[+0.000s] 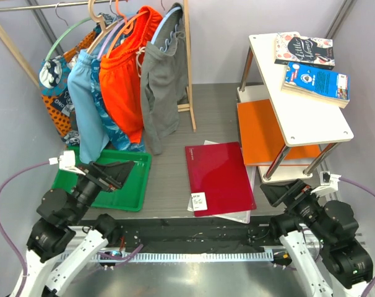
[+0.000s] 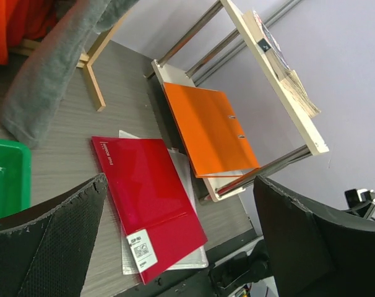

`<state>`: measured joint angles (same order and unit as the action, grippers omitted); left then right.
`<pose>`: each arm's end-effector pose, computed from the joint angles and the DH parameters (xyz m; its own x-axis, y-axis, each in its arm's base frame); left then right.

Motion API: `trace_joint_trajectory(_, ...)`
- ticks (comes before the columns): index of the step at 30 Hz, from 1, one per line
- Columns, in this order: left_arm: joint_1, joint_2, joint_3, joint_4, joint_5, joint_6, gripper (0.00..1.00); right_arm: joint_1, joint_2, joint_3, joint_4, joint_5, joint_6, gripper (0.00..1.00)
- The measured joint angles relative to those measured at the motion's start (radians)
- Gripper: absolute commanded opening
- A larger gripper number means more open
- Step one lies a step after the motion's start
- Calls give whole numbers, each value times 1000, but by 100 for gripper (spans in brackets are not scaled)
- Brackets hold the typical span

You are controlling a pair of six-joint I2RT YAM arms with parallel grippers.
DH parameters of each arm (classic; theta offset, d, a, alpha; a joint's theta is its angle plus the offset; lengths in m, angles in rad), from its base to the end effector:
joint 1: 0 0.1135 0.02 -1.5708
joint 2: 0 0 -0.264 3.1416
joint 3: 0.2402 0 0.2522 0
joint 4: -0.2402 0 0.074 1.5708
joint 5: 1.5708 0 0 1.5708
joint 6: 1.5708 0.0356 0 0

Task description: Remove the shorts from the hanger

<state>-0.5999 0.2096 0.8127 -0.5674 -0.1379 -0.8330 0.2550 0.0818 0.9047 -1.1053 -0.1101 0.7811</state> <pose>0.0347 -0.0178 0.3607 -0.3101 -0.6759 -0.6686 0.3217 0.5872 -0.7428 -0.0159 -0.0001 0.3250 -0.4399 0.6085 -0.6604 -0.0607 0.7136 0.6979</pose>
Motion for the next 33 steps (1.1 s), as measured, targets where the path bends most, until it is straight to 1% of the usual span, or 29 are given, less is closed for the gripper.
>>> trace_joint_trajectory(4, 0, 19, 72, -70, 0, 26, 100, 0, 92, 92, -19, -32, -67, 100)
trace_joint_trajectory(6, 0, 66, 129, -122, -6, 35, 100, 0, 142, 132, -21, -68, -100, 100)
trace_joint_trajectory(7, 0, 126, 182, -153, -18, 51, 100, 0, 175, 161, -19, -93, -121, 100)
trace_joint_trajectory(10, 0, 247, 276, -205, -47, 88, 100, 0, 219, 216, -17, -123, -151, 100)
trace_joint_trajectory(16, 0, 547, 520, -320, -176, 200, 100, 0, 332, 385, 9, -187, -201, 100)
trace_joint_trajectory(21, 15, 809, 849, -391, -279, 294, 100, 0, 431, 438, 64, -246, -207, 100)
trace_joint_trajectory(23, 53, 911, 983, -405, -278, 327, 100, 0, 465, 446, 87, -267, -205, 100)
trace_joint_trajectory(24, 97, 966, 1049, -406, -251, 340, 100, 0, 478, 450, 99, -278, -203, 100)
trace_joint_trajectory(25, 134, 999, 1084, -407, -233, 344, 100, 0, 486, 454, 104, -285, -203, 100)
trace_joint_trajectory(26, 183, 1037, 1123, -417, -199, 345, 100, 0, 493, 460, 107, -293, -203, 100)
trace_joint_trajectory(27, 265, 1081, 1169, -420, -142, 343, 100, 0, 498, 468, 108, -300, -203, 100)
trace_joint_trajectory(30, 397, 1164, 1238, -418, -55, 336, 100, 0, 507, 504, 108, -320, -205, 100)
trace_joint_trajectory(31, 422, 1183, 1251, -417, -34, 336, 100, 0, 509, 519, 108, -328, -207, 100)
trace_joint_trajectory(33, 455, 1216, 1271, -417, 7, 335, 97, 0, 510, 542, 106, -344, -211, 100)
